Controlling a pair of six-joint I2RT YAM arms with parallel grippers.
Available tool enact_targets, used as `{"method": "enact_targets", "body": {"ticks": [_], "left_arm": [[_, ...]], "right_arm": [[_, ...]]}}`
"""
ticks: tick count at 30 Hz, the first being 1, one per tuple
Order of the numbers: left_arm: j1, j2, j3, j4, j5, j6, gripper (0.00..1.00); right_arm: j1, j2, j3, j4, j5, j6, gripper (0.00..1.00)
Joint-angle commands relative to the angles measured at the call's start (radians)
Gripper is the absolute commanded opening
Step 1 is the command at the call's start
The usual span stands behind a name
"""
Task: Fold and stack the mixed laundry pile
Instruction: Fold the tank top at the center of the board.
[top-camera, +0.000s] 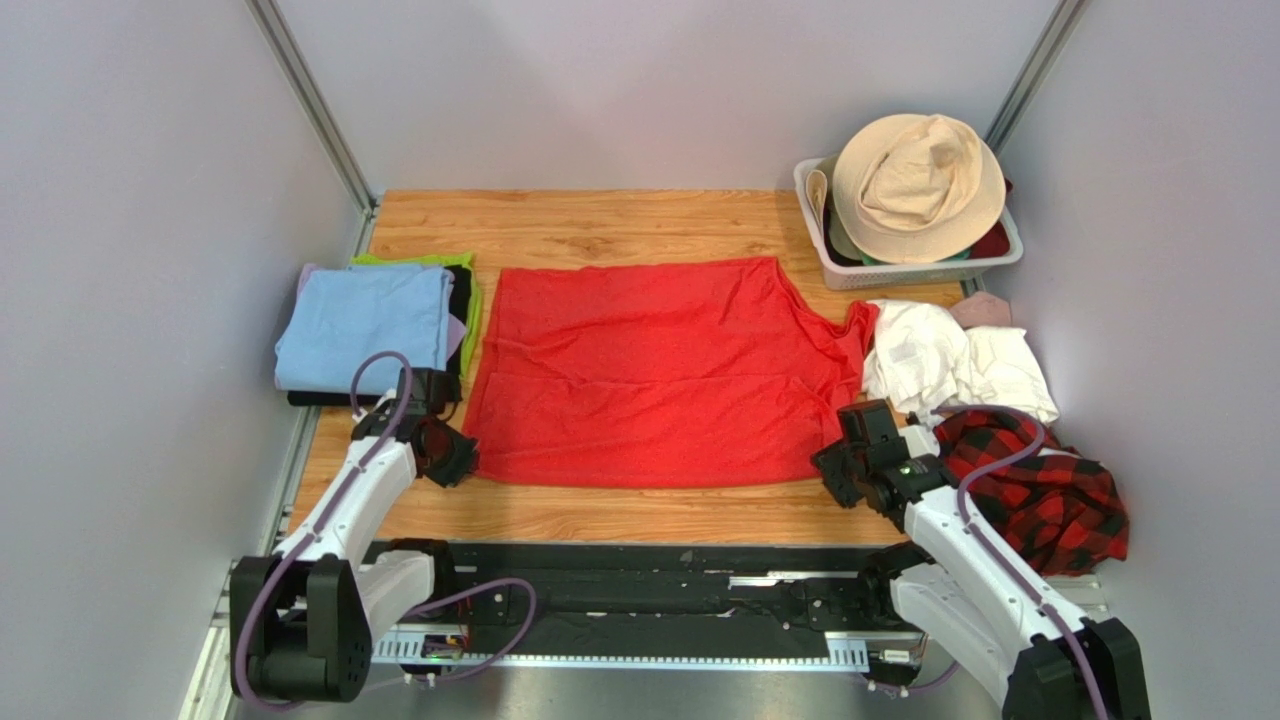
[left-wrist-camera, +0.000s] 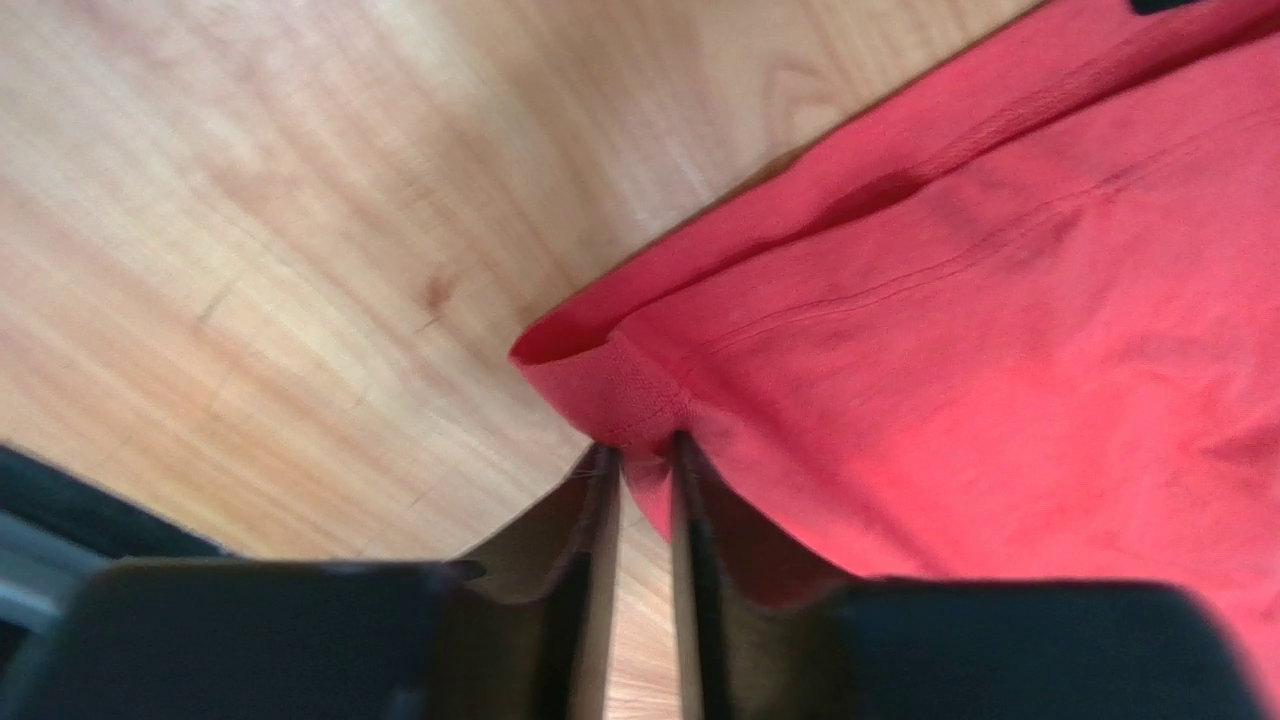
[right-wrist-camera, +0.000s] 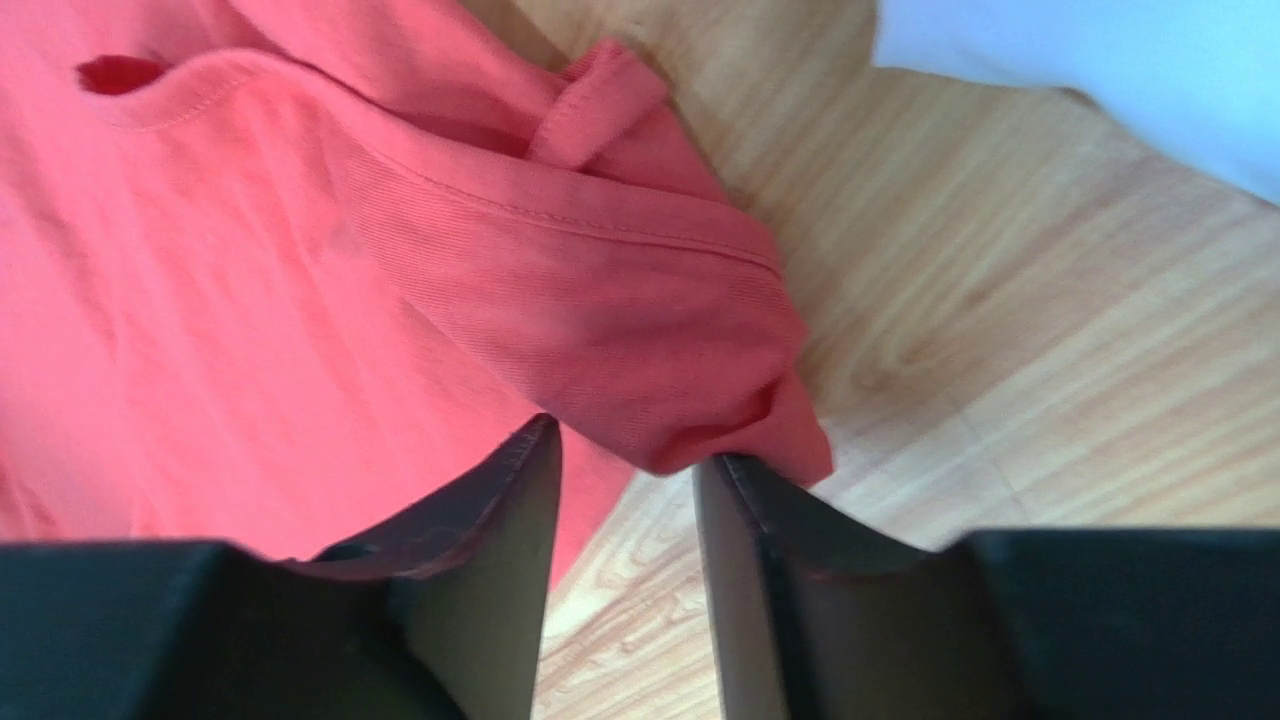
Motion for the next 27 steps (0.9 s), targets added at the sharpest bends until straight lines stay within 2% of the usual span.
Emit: {"method": "enact_targets", "body": {"ticks": [1, 3, 4, 5, 7, 8, 10, 11, 13, 15, 16, 18, 23, 26, 27], "left_arm": [[0.000, -0.065, 0.001, -0.095, -0.049, -0.040, 0.36], [0.000, -0.094, 0.026, -0.137, -0.072, -0.028, 0.41], [0.000, -0.105, 0.037, -0.150, -0.079, -0.023, 0.42], [0.000, -0.128, 0.047, -0.162, -0.093, -0.008, 0.51], [0.000, -0.148, 0.088, -0.196, -0.102, 0.009, 0.52], [0.000, -0.165, 0.103, -0.208, -0.102, 0.040, 0.59], [0.000, -0.179, 0.151, -0.231, -0.102, 0.066, 0.59], [0.000, -0.197, 0.166, -0.243, -0.107, 0.089, 0.59], [0.000, -0.223, 0.197, -0.224, -0.081, 0.136, 0.55], [-0.001, -0.263, 0.205, -0.144, 0.018, 0.248, 0.50], [-0.003, -0.269, 0.206, -0.127, 0.048, 0.273, 0.50], [-0.006, -0.285, 0.199, -0.063, 0.132, 0.327, 0.50], [-0.049, -0.205, 0.157, 0.057, 0.212, 0.347, 0.44], [-0.056, -0.110, 0.122, 0.129, 0.249, 0.348, 0.35], [-0.056, -0.085, 0.113, 0.149, 0.255, 0.348, 0.28]], "right_arm": [[-0.005, -0.043, 0.039, -0.097, 0.069, -0.018, 0.46], [-0.005, -0.052, 0.070, -0.127, 0.100, -0.039, 0.51], [-0.005, -0.053, 0.079, -0.128, 0.107, -0.079, 0.57], [-0.005, -0.052, 0.089, -0.146, 0.126, -0.093, 0.58], [-0.005, -0.038, 0.125, -0.165, 0.144, -0.139, 0.63], [-0.004, -0.034, 0.135, -0.174, 0.155, -0.160, 0.66], [-0.005, -0.026, 0.159, -0.177, 0.166, -0.217, 0.80], [-0.005, -0.018, 0.165, -0.158, 0.175, -0.240, 0.81], [-0.005, -0.015, 0.192, -0.151, 0.180, -0.291, 0.82], [-0.005, -0.038, 0.209, -0.150, 0.175, -0.349, 0.84], [-0.005, -0.052, 0.212, -0.147, 0.169, -0.360, 0.87], [-0.015, -0.111, 0.203, -0.122, 0.135, -0.394, 0.87], [-0.038, -0.228, 0.140, -0.082, 0.082, -0.444, 0.82], [-0.058, -0.244, 0.094, -0.114, 0.031, -0.417, 0.76], [-0.058, -0.248, 0.076, -0.119, 0.013, -0.379, 0.72]]}}
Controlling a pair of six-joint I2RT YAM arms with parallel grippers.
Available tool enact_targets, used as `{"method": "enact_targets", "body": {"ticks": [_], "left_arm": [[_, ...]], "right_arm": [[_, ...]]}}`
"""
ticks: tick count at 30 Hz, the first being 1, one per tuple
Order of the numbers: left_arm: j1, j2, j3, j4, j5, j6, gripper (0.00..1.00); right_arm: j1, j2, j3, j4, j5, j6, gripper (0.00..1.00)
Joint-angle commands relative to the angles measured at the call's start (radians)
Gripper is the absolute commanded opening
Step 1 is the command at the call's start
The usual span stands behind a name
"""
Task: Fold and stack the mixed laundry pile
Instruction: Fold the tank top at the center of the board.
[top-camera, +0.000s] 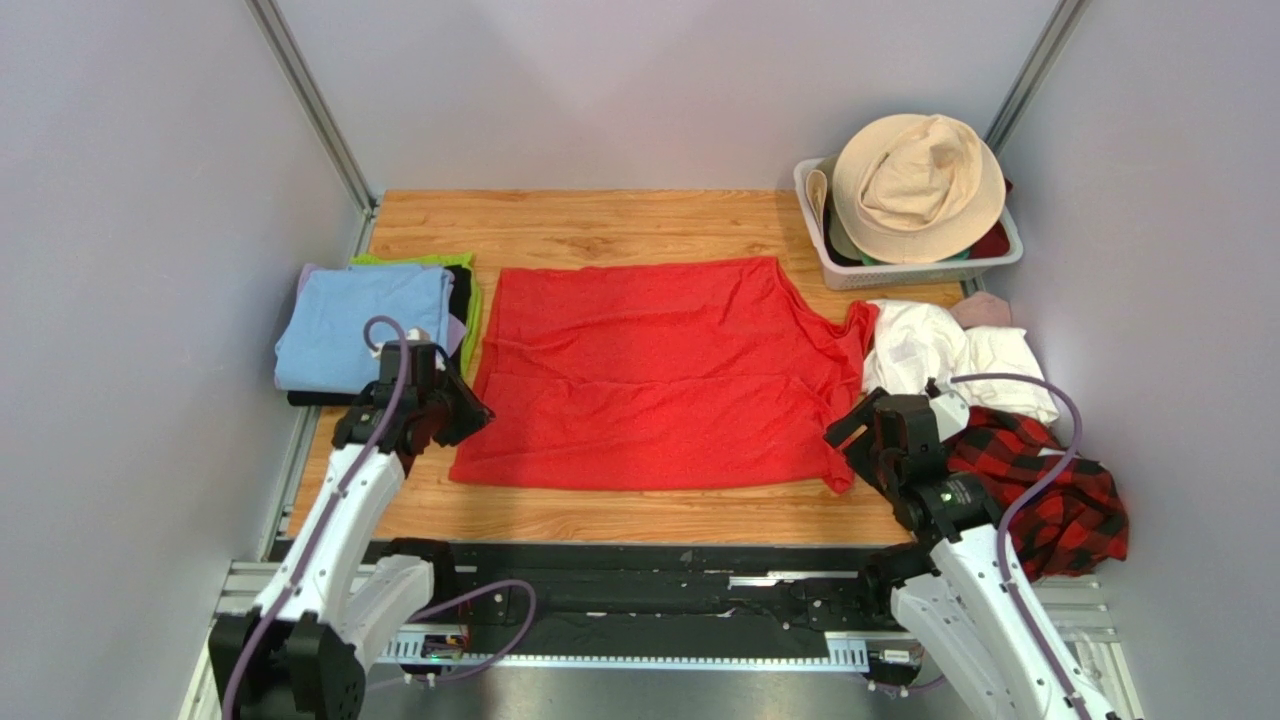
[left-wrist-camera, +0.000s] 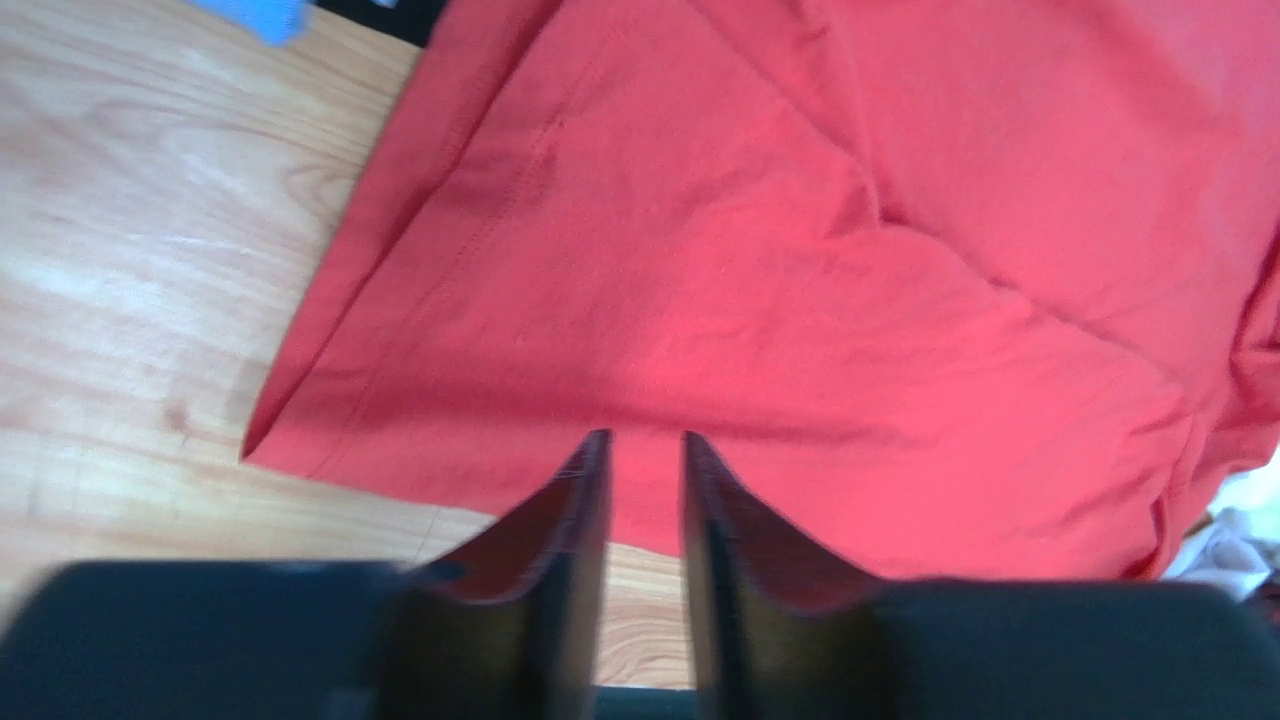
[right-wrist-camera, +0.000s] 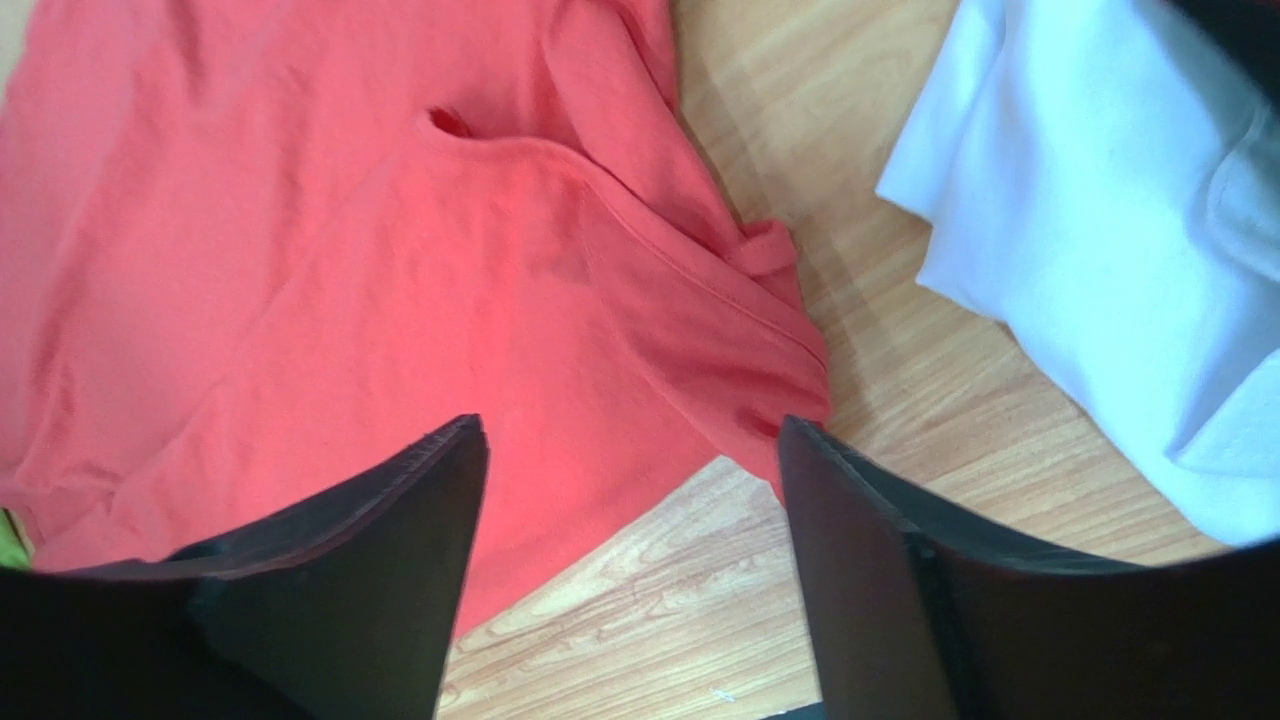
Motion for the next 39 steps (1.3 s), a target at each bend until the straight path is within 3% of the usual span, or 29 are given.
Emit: {"method": "enact_targets", "body": {"ticks": [1, 6, 13, 19, 25, 29, 33, 39], "left_arm": [[-0.009, 0.148, -0.052, 0.175, 0.089, 0.048, 0.24], [-0.009, 0.259, -0.060, 0.243, 0.079, 0.049, 0.16], [-0.007, 0.426, -0.063, 0.314, 0.045, 0.055, 0.16], [-0.007, 0.489, -0.030, 0.309, 0.020, 0.054, 0.15], [-0.006, 0.540, 0.000, 0.285, -0.002, 0.057, 0.15], [-0.006, 0.541, 0.000, 0.282, -0.015, 0.054, 0.15], [-0.006, 0.550, 0.009, 0.272, -0.019, 0.055, 0.15], [-0.006, 0.552, 0.009, 0.268, -0.021, 0.058, 0.15]], "right_arm": [[-0.015, -0.025, -0.086, -0.002, -0.105, 0.040, 0.64], [-0.017, -0.112, -0.241, 0.061, -0.185, 0.167, 0.62], [-0.018, -0.220, -0.298, 0.076, -0.120, 0.259, 0.85], [-0.018, -0.186, -0.330, 0.165, -0.145, 0.310, 0.94], [-0.018, -0.120, -0.181, -0.020, -0.100, 0.290, 0.96], [-0.014, -0.059, -0.120, -0.054, -0.152, 0.297, 0.96], [0.012, -0.028, -0.163, 0.012, -0.192, 0.350, 0.96], [0.040, -0.010, -0.296, 0.256, -0.219, 0.439, 0.95]]}}
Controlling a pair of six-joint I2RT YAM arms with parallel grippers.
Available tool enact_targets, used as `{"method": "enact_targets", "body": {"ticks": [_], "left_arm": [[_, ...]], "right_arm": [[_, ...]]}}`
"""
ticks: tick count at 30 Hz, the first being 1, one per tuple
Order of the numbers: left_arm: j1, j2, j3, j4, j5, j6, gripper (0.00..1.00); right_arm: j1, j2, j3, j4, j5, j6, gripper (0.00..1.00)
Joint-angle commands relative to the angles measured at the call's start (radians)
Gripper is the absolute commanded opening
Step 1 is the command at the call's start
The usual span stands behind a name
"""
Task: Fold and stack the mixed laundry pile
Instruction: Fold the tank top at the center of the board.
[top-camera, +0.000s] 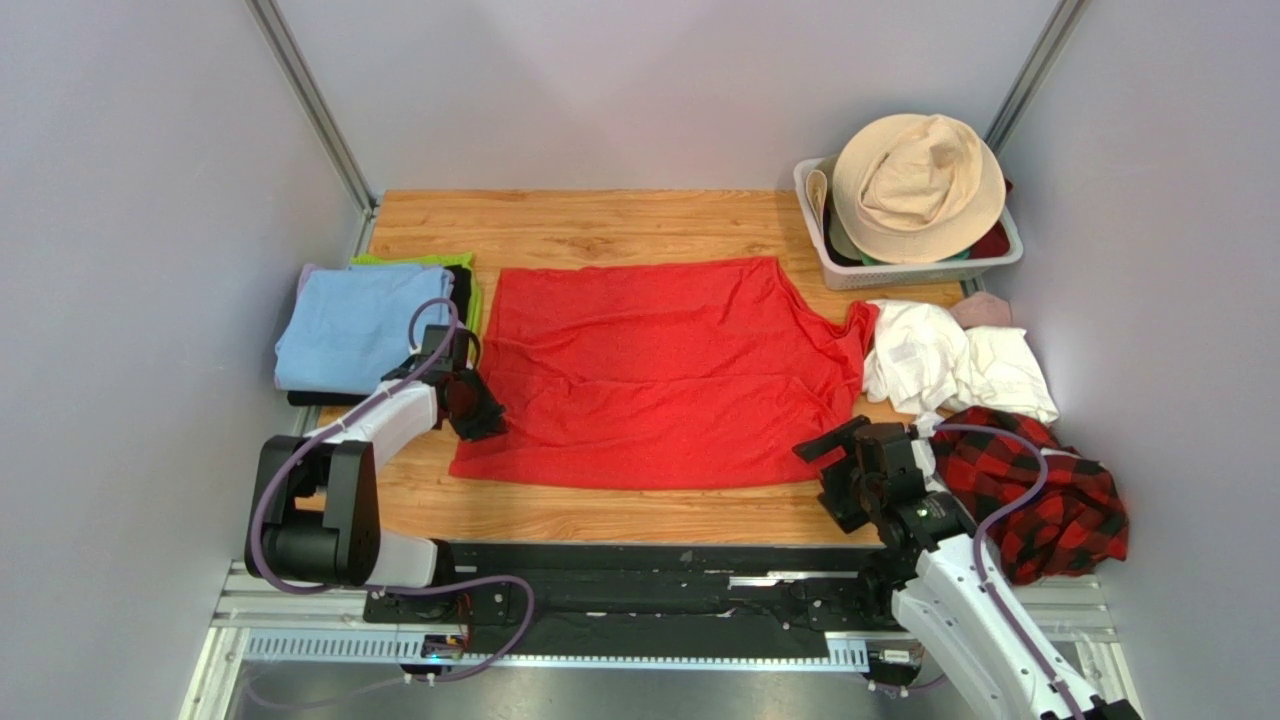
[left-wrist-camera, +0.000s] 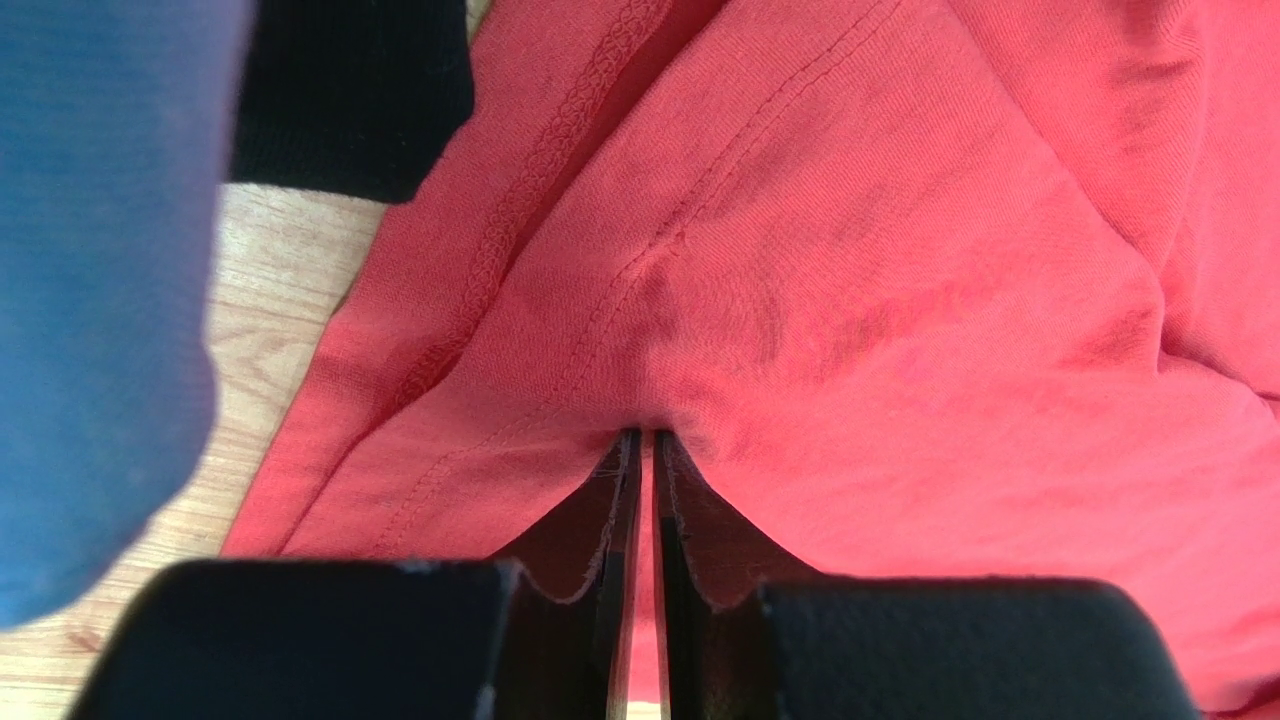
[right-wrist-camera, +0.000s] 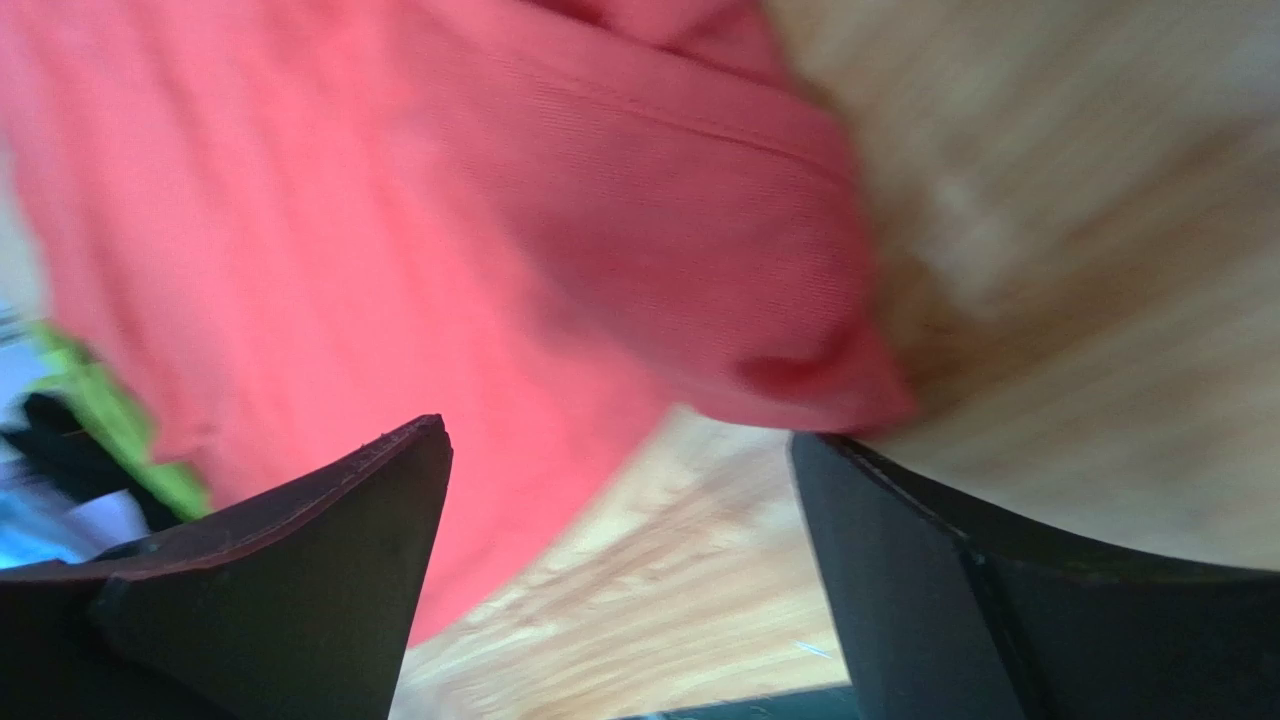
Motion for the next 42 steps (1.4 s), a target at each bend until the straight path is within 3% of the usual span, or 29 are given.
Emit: {"method": "enact_targets", "body": {"ticks": [1, 6, 8, 11, 20, 21, 23, 24, 25, 27, 28, 32, 35, 37, 40, 41, 42], "left_arm": [[-0.001, 0.013, 0.023, -0.002, -0.040, 0.022, 0.15], [-0.001, 0.008, 0.020, 0.000, -0.043, 0.022, 0.15], [-0.001, 0.004, 0.017, 0.001, -0.048, 0.021, 0.15], [0.004, 0.001, 0.012, -0.005, -0.060, 0.011, 0.16], [0.015, 0.001, 0.009, -0.008, -0.052, 0.010, 0.16], [0.015, 0.001, 0.009, -0.006, -0.051, 0.011, 0.16], [0.016, 0.001, 0.007, -0.005, -0.049, 0.011, 0.16], [0.016, 0.001, 0.008, -0.006, -0.049, 0.011, 0.16], [0.018, 0.001, 0.008, -0.005, -0.048, 0.011, 0.16], [0.018, 0.001, 0.008, -0.006, -0.048, 0.011, 0.16], [0.019, -0.001, 0.008, -0.005, -0.046, 0.011, 0.16], [0.019, -0.001, 0.006, -0.005, -0.048, 0.010, 0.16], [0.019, -0.002, 0.004, -0.006, -0.048, 0.008, 0.16], [0.021, -0.002, 0.004, -0.008, -0.048, 0.008, 0.16], [0.021, -0.004, 0.003, -0.006, -0.048, 0.008, 0.16], [0.021, -0.004, 0.003, -0.008, -0.048, 0.008, 0.16], [0.021, -0.002, 0.003, -0.006, -0.048, 0.008, 0.16]], "right_arm": [[0.012, 0.037, -0.059, 0.213, -0.015, 0.075, 0.95], [0.011, 0.134, -0.025, 0.245, 0.085, 0.035, 0.95], [0.011, 0.153, -0.004, 0.186, 0.206, 0.028, 0.95], [0.001, 0.130, -0.004, 0.154, 0.378, 0.021, 0.95], [-0.129, 0.051, 0.059, 0.157, 0.565, -0.165, 0.86], [-0.141, 0.050, 0.062, 0.163, 0.565, -0.186, 0.72], [-0.164, 0.039, 0.067, 0.178, 0.545, -0.225, 0.60], [-0.169, 0.027, 0.067, 0.177, 0.535, -0.232, 0.39], [-0.176, 0.019, 0.065, 0.171, 0.519, -0.235, 0.29], [-0.183, 0.004, 0.068, 0.155, 0.504, -0.227, 0.13], [-0.186, -0.001, 0.068, 0.139, 0.502, -0.224, 0.12], [-0.189, 0.004, 0.079, 0.137, 0.548, -0.279, 0.12], [-0.193, 0.034, 0.137, 0.175, 0.588, -0.401, 0.09], [-0.192, 0.062, 0.160, 0.224, 0.584, -0.511, 0.12], [-0.193, 0.100, 0.219, 0.192, 0.594, -0.548, 0.62], [-0.193, 0.125, 0.231, 0.172, 0.597, -0.545, 0.74], [-0.193, 0.136, 0.246, 0.145, 0.588, -0.542, 0.75]]}}
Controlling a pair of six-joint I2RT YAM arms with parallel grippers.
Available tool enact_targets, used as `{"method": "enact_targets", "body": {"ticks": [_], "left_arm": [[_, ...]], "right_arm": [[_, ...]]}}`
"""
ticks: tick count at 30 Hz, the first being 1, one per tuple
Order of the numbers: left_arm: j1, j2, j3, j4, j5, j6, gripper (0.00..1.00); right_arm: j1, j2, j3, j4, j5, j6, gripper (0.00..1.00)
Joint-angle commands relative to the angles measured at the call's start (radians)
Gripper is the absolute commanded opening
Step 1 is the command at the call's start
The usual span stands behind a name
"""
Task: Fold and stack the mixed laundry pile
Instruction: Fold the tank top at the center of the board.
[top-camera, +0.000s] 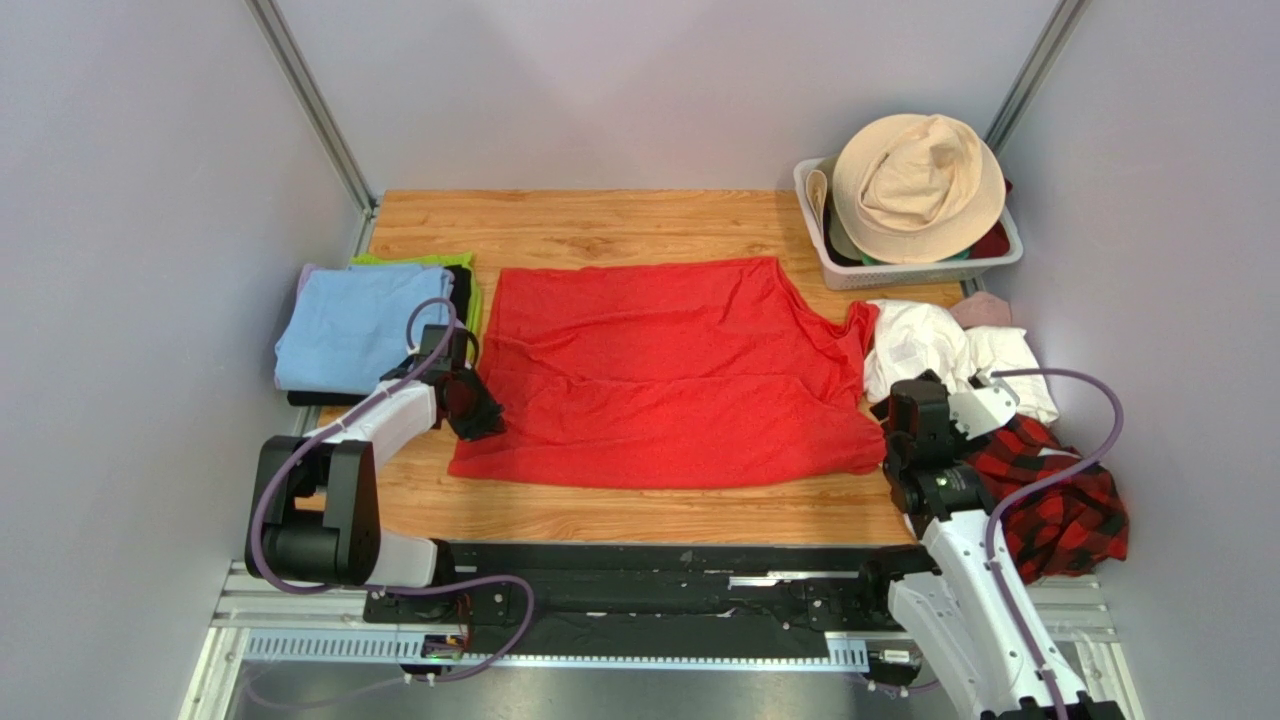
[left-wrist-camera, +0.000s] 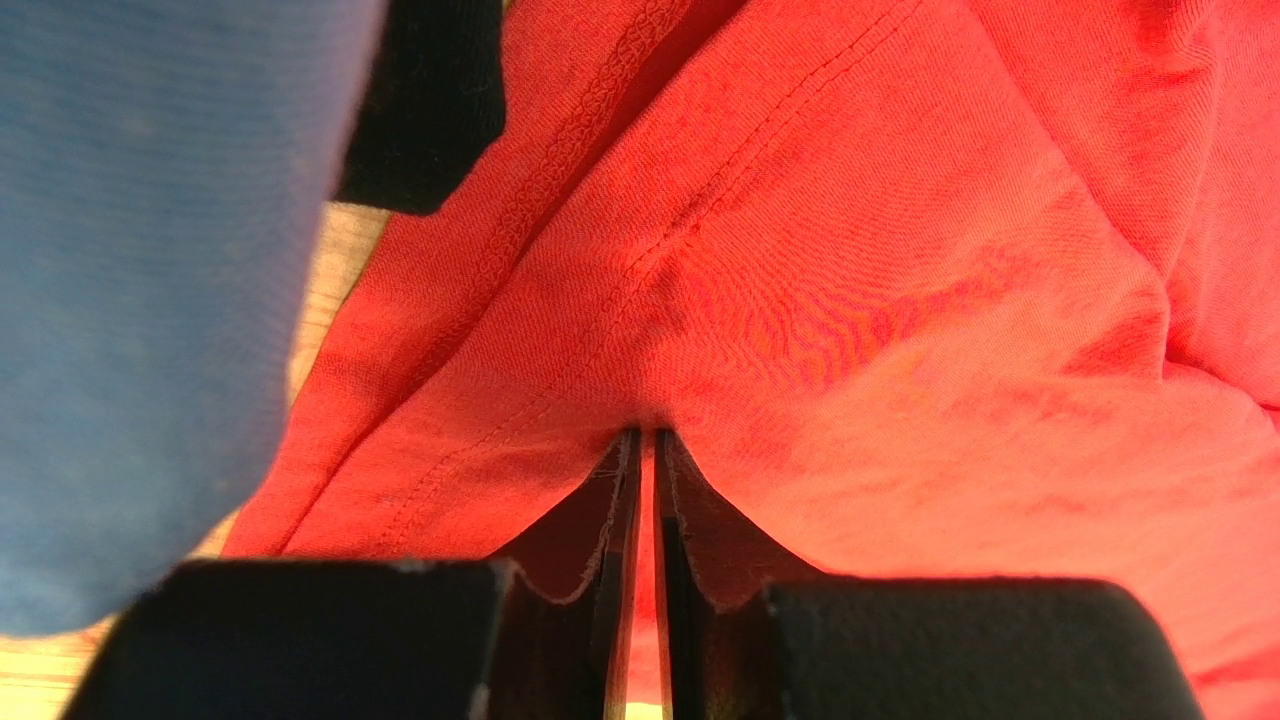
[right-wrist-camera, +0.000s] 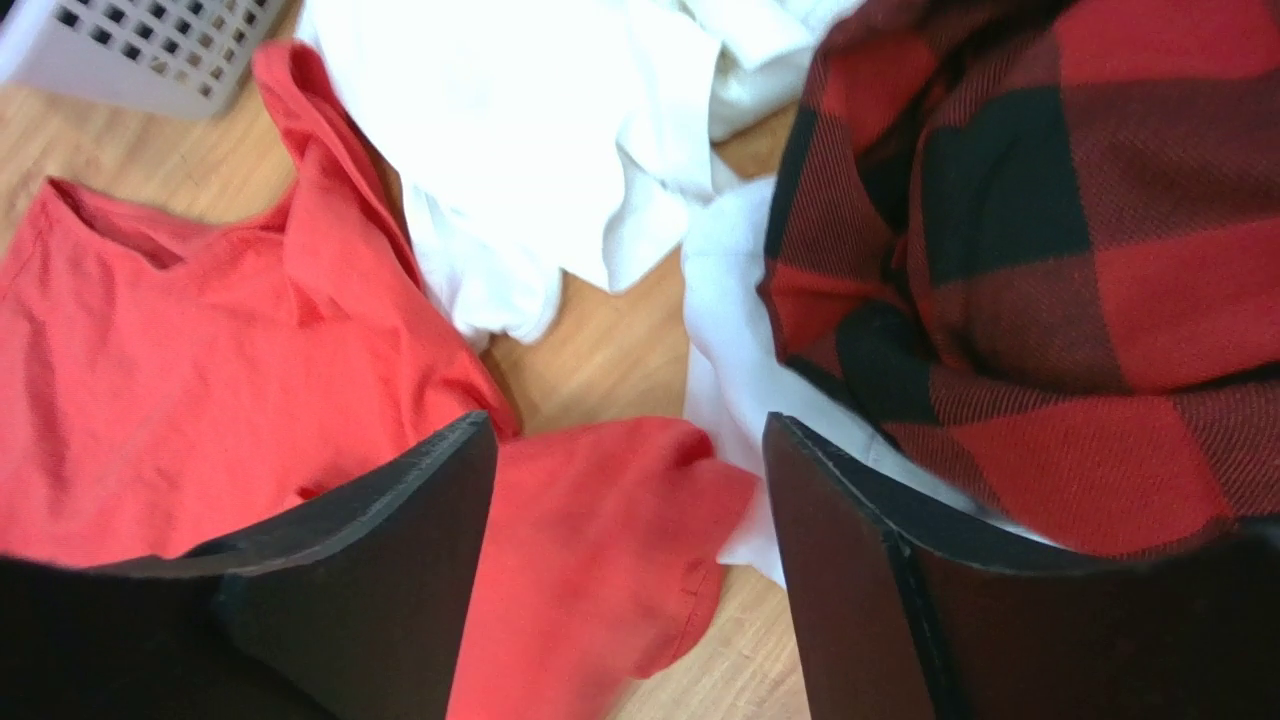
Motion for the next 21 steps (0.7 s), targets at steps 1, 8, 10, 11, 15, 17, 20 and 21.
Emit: {"method": "enact_targets", "body": {"ticks": [1, 8, 10, 11, 15, 17, 20, 21], "left_arm": [[0.012, -0.006, 0.002, -0.007, -0.039, 0.011, 0.16], [0.012, -0.005, 0.002, -0.005, -0.039, 0.011, 0.16], [0.012, -0.003, 0.004, -0.007, -0.039, 0.011, 0.16], [0.012, -0.003, 0.004, -0.007, -0.039, 0.012, 0.16], [0.012, -0.003, 0.004, -0.007, -0.035, 0.012, 0.16], [0.012, -0.002, 0.002, -0.007, -0.035, 0.012, 0.16], [0.012, -0.003, 0.004, -0.007, -0.035, 0.012, 0.16], [0.012, -0.003, 0.004, -0.007, -0.034, 0.012, 0.16]], "right_arm": [[-0.006, 0.048, 0.085, -0.020, 0.044, -0.085, 0.75], [-0.008, -0.027, 0.003, -0.086, -0.277, 0.100, 0.82], [-0.006, -0.061, -0.039, -0.086, -0.346, 0.161, 0.88], [-0.006, -0.067, -0.069, -0.086, -0.358, 0.203, 0.88], [-0.012, -0.052, -0.131, -0.061, -0.369, 0.253, 0.90], [-0.024, -0.010, -0.146, -0.038, -0.389, 0.259, 0.91], [-0.054, 0.052, -0.177, 0.046, -0.431, 0.265, 0.91], [-0.070, 0.069, -0.186, 0.080, -0.437, 0.271, 0.91]]}}
